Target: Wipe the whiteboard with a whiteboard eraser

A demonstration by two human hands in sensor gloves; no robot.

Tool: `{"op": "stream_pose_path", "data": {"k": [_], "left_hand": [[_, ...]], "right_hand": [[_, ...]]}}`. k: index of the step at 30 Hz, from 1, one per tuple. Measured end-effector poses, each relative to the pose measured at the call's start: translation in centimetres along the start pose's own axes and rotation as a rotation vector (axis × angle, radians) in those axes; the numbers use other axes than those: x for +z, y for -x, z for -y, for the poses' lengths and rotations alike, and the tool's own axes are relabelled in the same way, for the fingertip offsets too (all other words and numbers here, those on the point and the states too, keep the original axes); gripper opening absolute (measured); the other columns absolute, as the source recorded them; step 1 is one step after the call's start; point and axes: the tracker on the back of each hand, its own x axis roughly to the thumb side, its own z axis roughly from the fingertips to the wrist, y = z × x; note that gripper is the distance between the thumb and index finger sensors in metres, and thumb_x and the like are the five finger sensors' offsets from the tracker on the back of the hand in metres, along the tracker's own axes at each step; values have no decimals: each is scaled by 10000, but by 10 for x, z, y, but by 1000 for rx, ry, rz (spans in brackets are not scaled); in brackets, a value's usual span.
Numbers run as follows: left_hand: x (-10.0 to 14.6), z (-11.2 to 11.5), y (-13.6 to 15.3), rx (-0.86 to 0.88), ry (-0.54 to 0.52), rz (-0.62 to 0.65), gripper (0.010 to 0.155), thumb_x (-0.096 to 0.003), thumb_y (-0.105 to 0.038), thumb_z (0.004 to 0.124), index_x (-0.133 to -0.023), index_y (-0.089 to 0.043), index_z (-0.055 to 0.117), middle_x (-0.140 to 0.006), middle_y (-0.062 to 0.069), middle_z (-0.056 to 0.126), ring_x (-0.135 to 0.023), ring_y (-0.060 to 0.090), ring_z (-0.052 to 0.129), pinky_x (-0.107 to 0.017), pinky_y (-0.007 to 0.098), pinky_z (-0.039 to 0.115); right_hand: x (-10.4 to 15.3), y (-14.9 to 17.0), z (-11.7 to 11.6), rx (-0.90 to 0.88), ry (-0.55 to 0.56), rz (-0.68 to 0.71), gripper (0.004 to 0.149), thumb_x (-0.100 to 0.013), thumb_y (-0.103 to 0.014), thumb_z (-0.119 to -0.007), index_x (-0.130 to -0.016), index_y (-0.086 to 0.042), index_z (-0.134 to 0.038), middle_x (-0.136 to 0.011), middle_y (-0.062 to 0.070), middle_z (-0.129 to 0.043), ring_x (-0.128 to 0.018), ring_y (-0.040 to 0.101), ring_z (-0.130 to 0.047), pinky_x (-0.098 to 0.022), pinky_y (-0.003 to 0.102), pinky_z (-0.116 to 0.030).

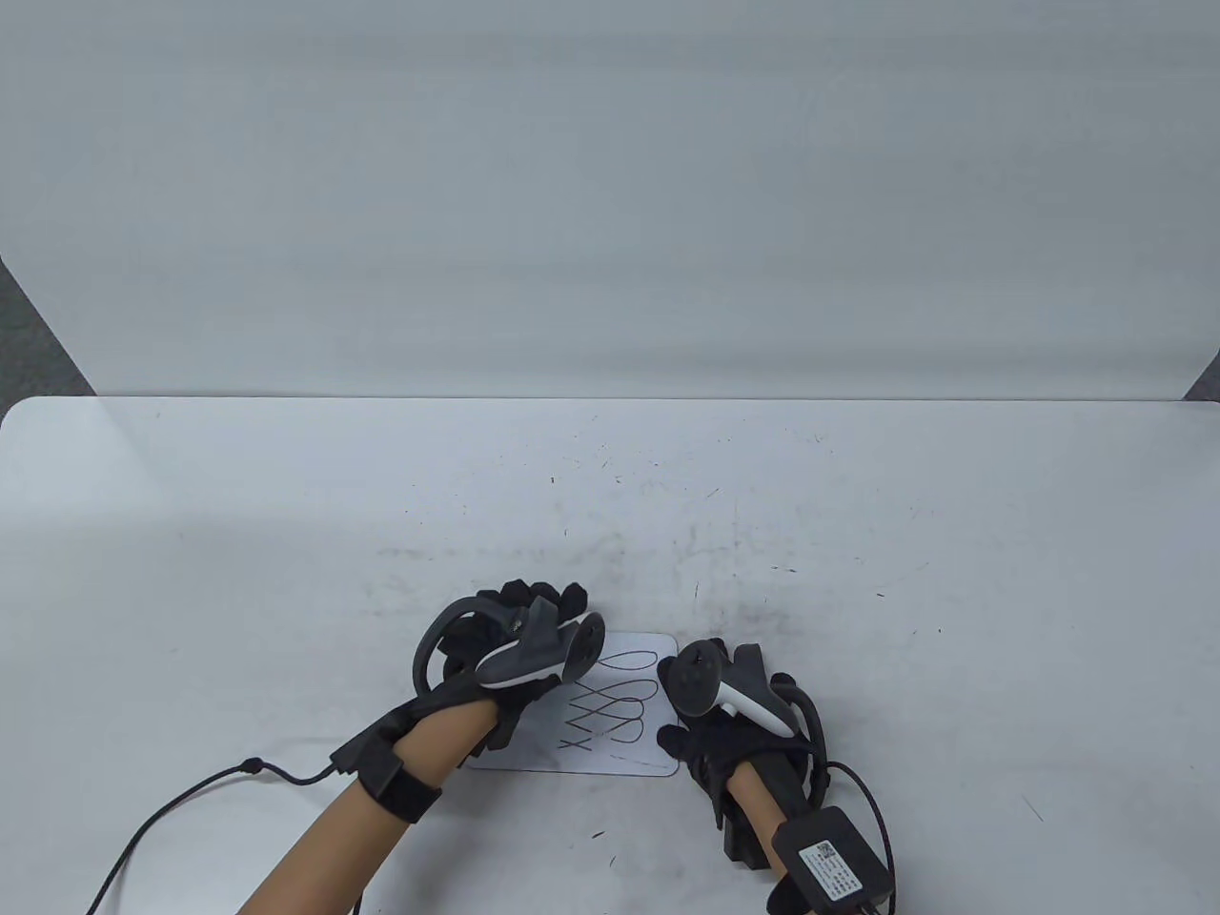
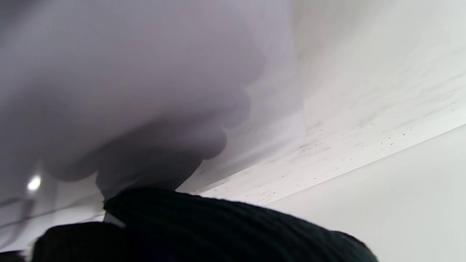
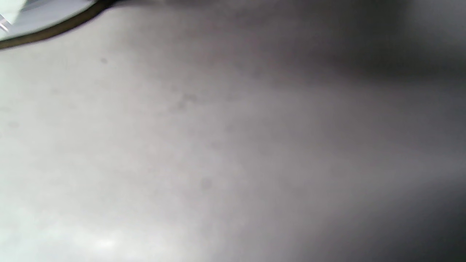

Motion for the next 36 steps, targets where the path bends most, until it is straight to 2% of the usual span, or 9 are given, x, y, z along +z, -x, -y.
{"op": "stream_pose_path", "data": {"k": [7,12,14,18,20,25,29,33,36], "left_hand": [[74,9,-15,3,-7,117,819,-398,-613,707,-1134,-363,449,-1107,51,597,-871,352,676,-609,543,610],[93,11,-24,-38,-48,165,824,-395,-613,711,-1135,-357,454,-1107,57,599,-870,354,677,-610,544,609],[88,9,-23,-55,-26,174,820,-394,-623,700,-1134,-376,446,-1110,41,598,-877,340,680,-616,536,614],[66,7,-15,62,58,128,816,-398,-600,725,-1137,-384,455,-1123,35,585,-896,351,651,-640,550,576],[51,6,-11,64,61,111,813,-395,-605,719,-1134,-392,454,-1122,25,589,-896,344,657,-641,546,581],[-5,-1,-4,51,39,7,806,-398,-598,720,-1131,-405,446,-1129,21,567,-906,344,640,-653,550,565],[-31,-2,-2,44,24,-48,807,-397,-609,708,-1127,-408,432,-1127,13,560,-909,336,637,-658,546,566],[-29,-1,-2,39,8,-42,808,-399,-612,705,-1127,-401,423,-1126,18,555,-904,337,640,-650,544,577],[-11,3,-3,13,2,13,810,-410,-627,681,-1133,-390,402,-1125,24,552,-893,335,649,-635,531,597]], "right_hand": [[0,0,0,1,4,-1,686,-378,-503,-540,-923,-395,-137,-1071,90,5,-931,495,3,-601,761,-124],[0,0,0,-3,9,0,684,-379,-499,-541,-924,-393,-141,-1072,92,5,-931,496,2,-599,761,-123],[0,0,0,-4,7,2,684,-380,-499,-540,-924,-393,-138,-1071,94,8,-930,496,7,-598,762,-121],[0,0,0,-7,-1,2,684,-382,-496,-535,-923,-387,-130,-1067,91,22,-927,494,19,-596,760,-112],[1,0,0,-9,-3,2,683,-383,-495,-536,-922,-388,-131,-1066,90,23,-925,494,20,-595,759,-110],[1,0,0,-8,-4,2,683,-382,-493,-539,-923,-389,-133,-1068,90,20,-927,495,16,-597,760,-113],[0,1,0,-10,-4,4,684,-382,-495,-540,-922,-390,-133,-1066,89,20,-926,493,18,-596,759,-110],[1,1,0,-9,-3,1,684,-381,-499,-538,-921,-394,-132,-1067,84,21,-928,488,17,-599,756,-110],[1,1,-1,-3,8,2,683,-382,-501,-532,-924,-394,-129,-1069,81,17,-930,487,11,-600,754,-115]]}}
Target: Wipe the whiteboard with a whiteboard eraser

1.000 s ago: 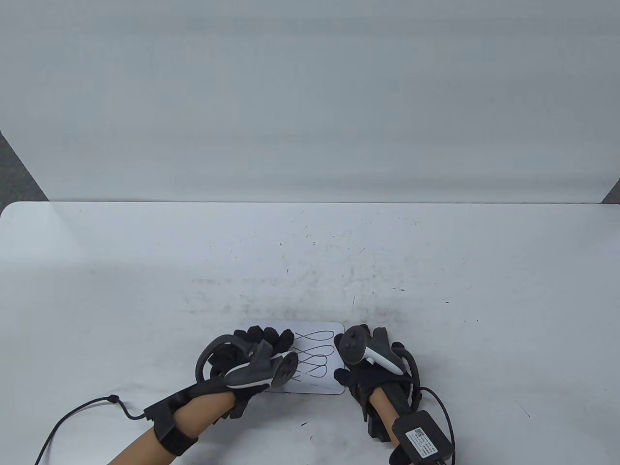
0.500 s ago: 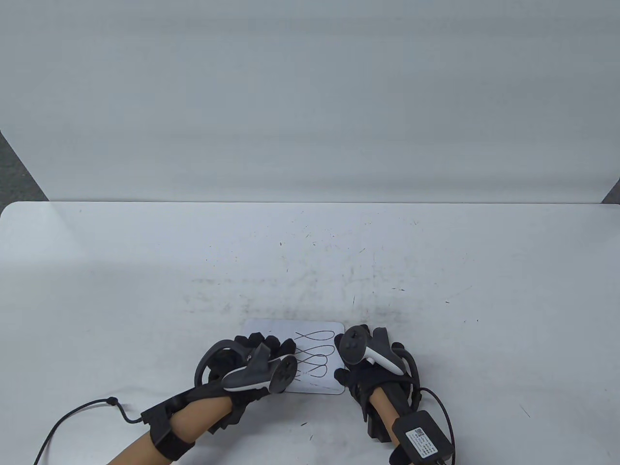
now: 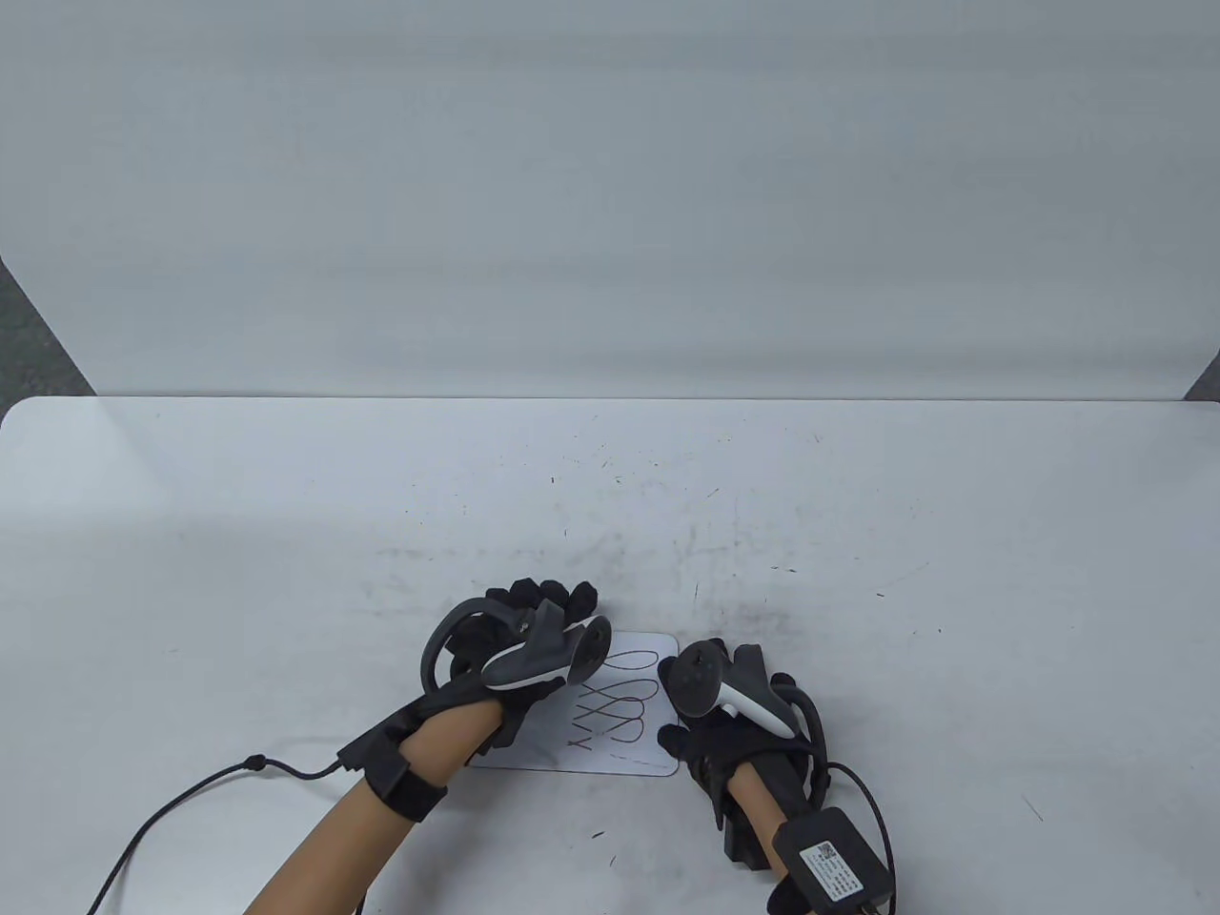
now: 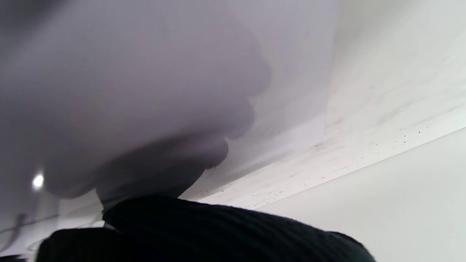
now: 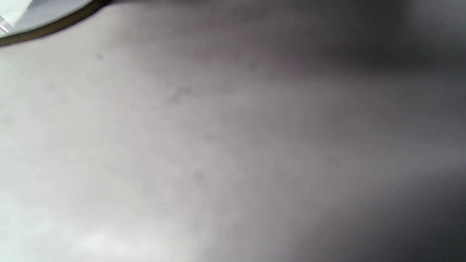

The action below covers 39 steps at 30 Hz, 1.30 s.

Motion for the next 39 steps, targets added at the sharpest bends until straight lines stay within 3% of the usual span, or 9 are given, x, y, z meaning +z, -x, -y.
{"op": "stream_pose_path", "data": {"k": [6,12,17,25,28,32,39], "left_hand": [[50,9,-4,105,57,75,844,-430,-572,727,-1150,-357,342,-1142,69,495,-896,362,605,-629,539,575],[85,12,-11,150,-12,104,835,-409,-575,771,-1140,-353,435,-1109,99,586,-849,365,676,-587,527,632],[65,6,-10,170,17,96,816,-402,-561,800,-1130,-382,478,-1110,80,599,-850,364,675,-593,531,619],[-19,-10,-4,50,7,-20,813,-404,-560,794,-1125,-413,450,-1124,56,553,-873,348,636,-625,526,586],[-36,-12,-3,70,16,-48,809,-402,-560,794,-1120,-412,452,-1121,56,549,-871,351,630,-624,528,581],[-26,-12,-5,46,-7,-25,813,-401,-560,793,-1122,-404,450,-1120,63,544,-867,353,630,-617,527,587],[39,-4,-17,52,-1,129,813,-405,-563,785,-1127,-400,449,-1117,74,559,-854,357,651,-600,526,608]], "right_hand": [[1,0,0,16,46,5,693,-376,-505,-537,-937,-367,-154,-1082,94,-31,-941,498,-37,-604,759,-153],[1,-1,0,7,50,4,706,-372,-499,-550,-942,-325,-170,-1084,99,-49,-942,503,-50,-603,760,-163],[0,-1,0,3,47,3,702,-371,-490,-563,-939,-325,-186,-1083,103,-59,-941,508,-57,-601,764,-165],[0,-2,0,-7,38,8,699,-373,-486,-569,-937,-325,-188,-1079,106,-50,-934,510,-47,-600,764,-154],[0,-1,1,-6,36,9,700,-372,-489,-568,-937,-329,-187,-1078,104,-49,-934,508,-46,-601,761,-153],[0,-1,1,-6,37,8,700,-371,-491,-568,-937,-331,-187,-1078,102,-48,-934,507,-46,-603,760,-152],[0,-1,1,-5,36,6,698,-371,-489,-569,-936,-336,-190,-1079,102,-50,-935,506,-48,-605,759,-154]]}}
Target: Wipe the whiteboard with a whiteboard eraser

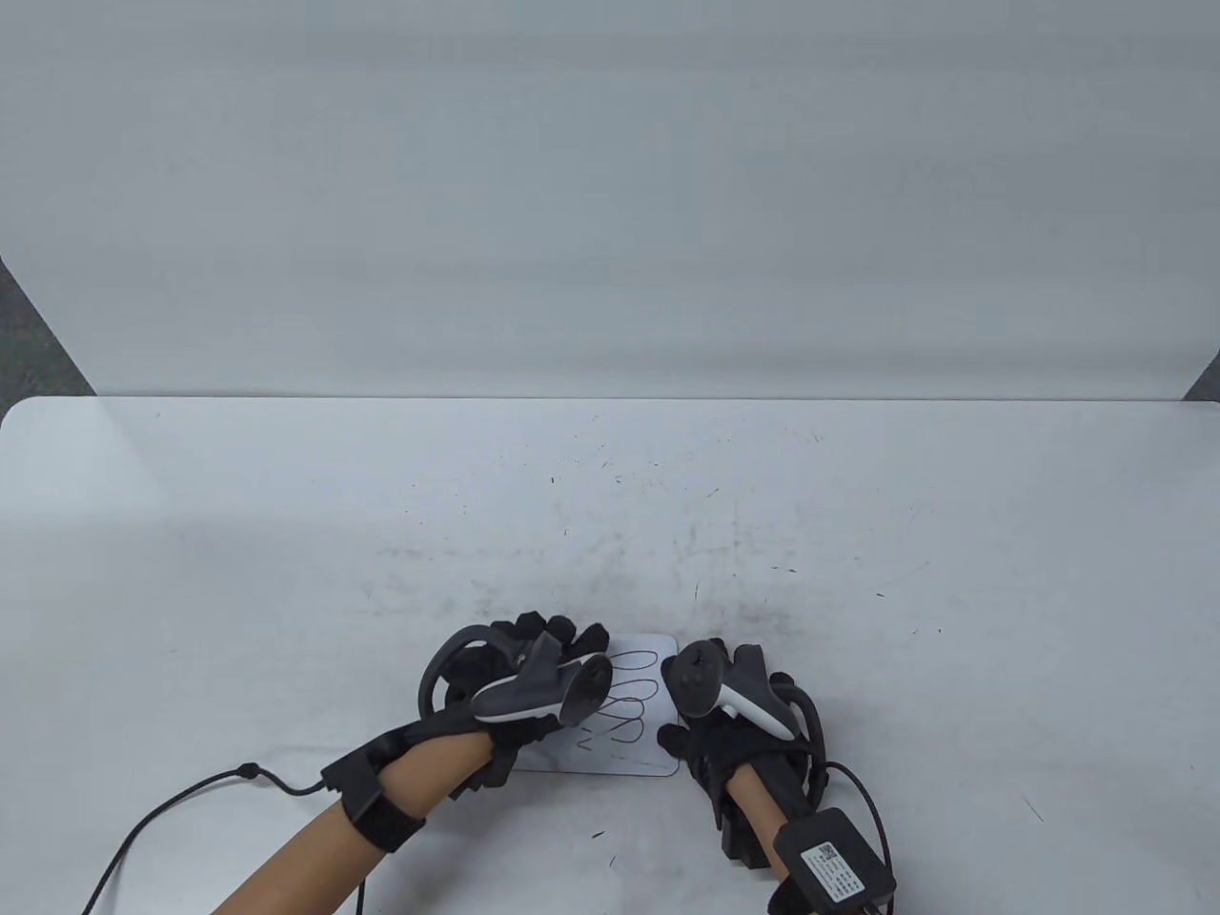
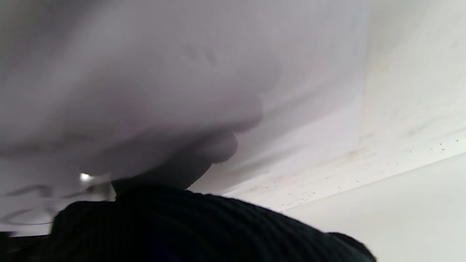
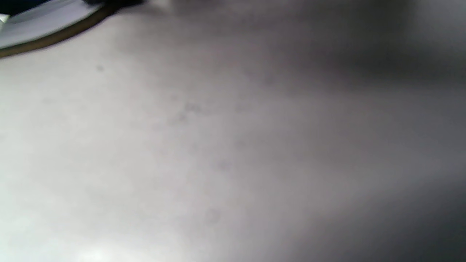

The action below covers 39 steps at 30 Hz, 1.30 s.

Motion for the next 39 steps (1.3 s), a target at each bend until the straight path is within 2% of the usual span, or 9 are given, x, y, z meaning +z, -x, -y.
{"op": "stream_pose_path", "data": {"k": [4,6,9,14,22,25,27,30,39], "left_hand": [[35,2,-16,-26,23,87,823,-403,-569,783,-1133,-391,446,-1121,77,558,-856,357,653,-601,523,614],[42,2,-21,-47,17,94,825,-404,-570,781,-1135,-390,444,-1123,79,555,-860,357,650,-604,523,613],[38,1,-19,-44,35,96,823,-402,-575,777,-1133,-394,446,-1121,75,561,-857,352,657,-602,519,618],[11,-2,-8,25,68,24,813,-407,-564,784,-1131,-407,451,-1127,63,561,-866,355,648,-614,525,603],[-60,-11,16,48,78,-135,803,-409,-561,784,-1126,-419,451,-1128,54,550,-875,351,635,-627,528,588],[-71,-12,20,76,89,-146,801,-405,-563,787,-1121,-419,458,-1121,53,559,-871,351,639,-624,532,588],[-68,-12,19,77,79,-144,802,-406,-560,790,-1121,-414,457,-1123,56,552,-870,355,635,-623,533,587],[-51,-11,10,-10,47,-97,806,-408,-566,782,-1124,-413,445,-1121,63,552,-865,354,643,-615,528,600],[24,0,-20,-1,16,52,816,-407,-565,785,-1131,-401,446,-1124,71,557,-861,358,649,-608,530,608]], "right_hand": [[0,0,0,2,2,-1,696,-371,-487,-568,-936,-337,-189,-1080,103,-53,-937,508,-51,-605,759,-158],[0,0,0,0,1,0,696,-373,-486,-568,-937,-336,-189,-1080,105,-51,-936,509,-49,-604,759,-156],[0,0,0,0,0,1,695,-374,-484,-568,-937,-335,-189,-1080,107,-50,-935,510,-48,-604,760,-156],[-1,0,0,-3,-3,5,694,-376,-481,-568,-937,-333,-188,-1078,110,-46,-933,513,-43,-600,762,-153],[-1,0,0,-7,-7,8,693,-377,-480,-567,-936,-333,-184,-1076,111,-38,-929,514,-35,-599,762,-143],[-1,0,0,-6,-8,7,693,-375,-484,-565,-935,-337,-183,-1075,105,-37,-929,509,-34,-601,758,-142],[-1,0,0,-2,-4,5,694,-374,-488,-563,-935,-339,-183,-1076,104,-40,-931,508,-38,-603,757,-145],[0,0,0,-1,-5,4,693,-373,-488,-563,-934,-340,-184,-1077,102,-41,-932,506,-38,-604,756,-147],[0,0,-1,5,6,5,697,-375,-487,-550,-938,-325,-174,-1079,106,-41,-934,510,-39,-603,757,-148]]}}
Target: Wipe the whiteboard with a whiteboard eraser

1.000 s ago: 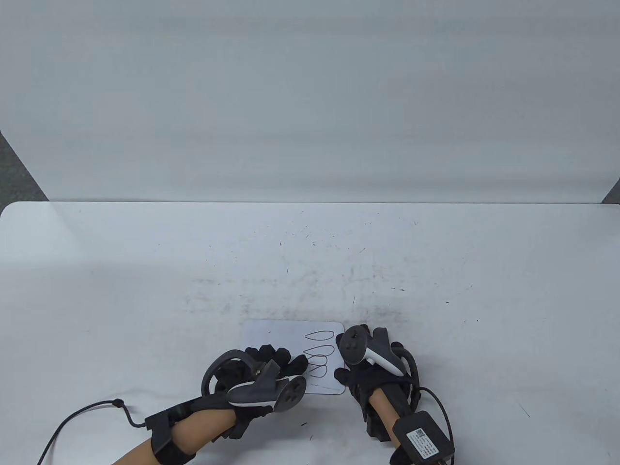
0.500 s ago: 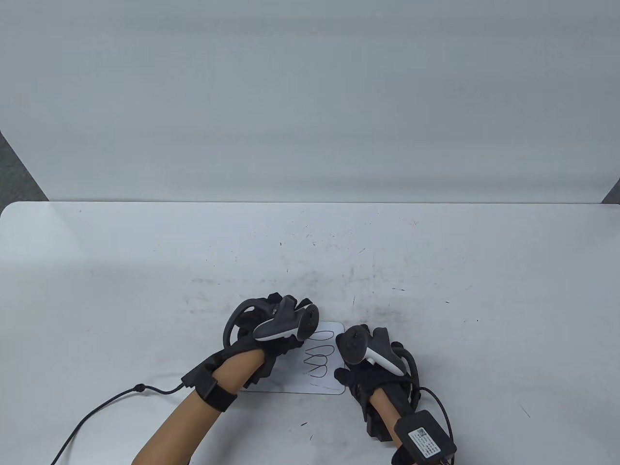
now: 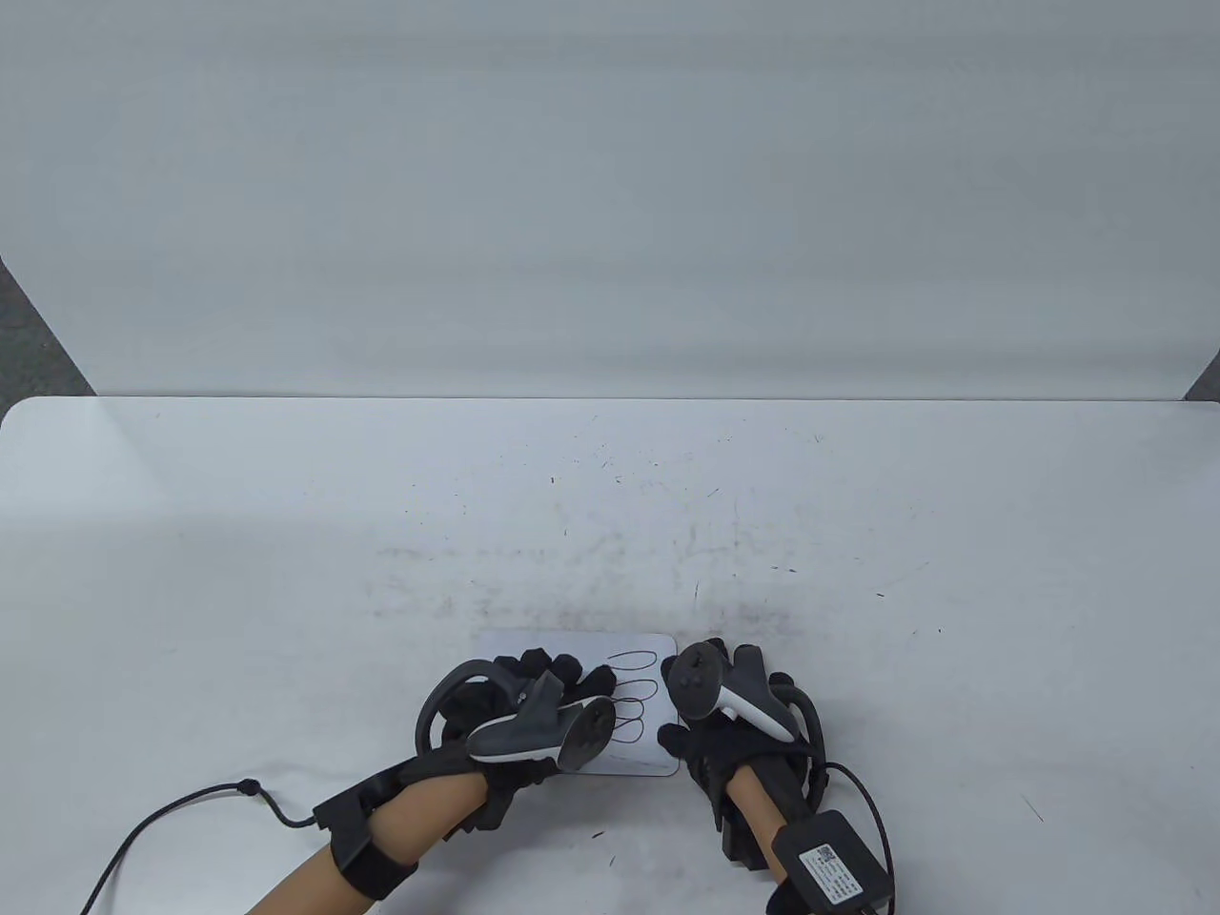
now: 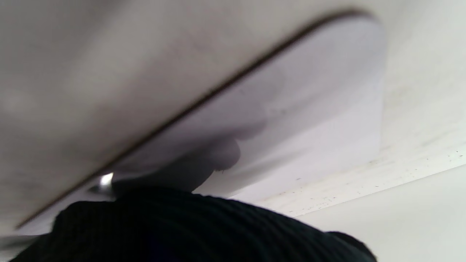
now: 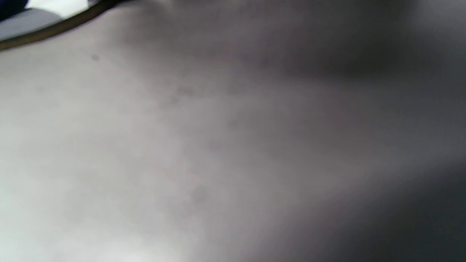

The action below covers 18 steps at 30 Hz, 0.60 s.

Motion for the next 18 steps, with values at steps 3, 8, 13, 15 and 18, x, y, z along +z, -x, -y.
{"op": "stream_pose_path", "data": {"k": [3,8,13,15,18], "left_hand": [[9,1,-6,-15,-13,17,819,-407,-570,781,-1134,-397,444,-1124,75,557,-860,359,651,-606,528,611],[0,-3,-7,-45,-15,7,811,-407,-560,793,-1131,-404,460,-1126,68,565,-865,358,649,-613,533,602],[-33,-9,5,-7,17,-56,803,-409,-552,798,-1127,-422,464,-1132,57,561,-877,356,640,-627,536,590],[-54,-11,16,-3,17,-102,799,-411,-550,797,-1126,-423,465,-1132,57,561,-876,356,640,-627,536,590],[-80,-15,28,2,28,-170,800,-407,-553,797,-1124,-422,466,-1129,54,557,-878,354,634,-630,535,585]], "right_hand": [[0,0,0,-3,1,0,696,-375,-483,-552,-938,-320,-176,-1079,109,-42,-933,512,-38,-602,759,-147],[0,0,0,-9,-3,-1,691,-377,-479,-560,-937,-327,-186,-1079,109,-46,-933,512,-41,-602,759,-150],[-1,0,0,-10,-7,1,690,-378,-476,-562,-937,-326,-187,-1078,112,-44,-932,515,-39,-600,761,-148],[-1,0,0,-12,-9,2,690,-378,-475,-563,-937,-327,-186,-1078,112,-42,-931,514,-37,-600,761,-146],[-1,0,0,-16,-14,4,690,-379,-475,-564,-936,-329,-184,-1076,111,-35,-928,513,-30,-599,759,-139]]}}
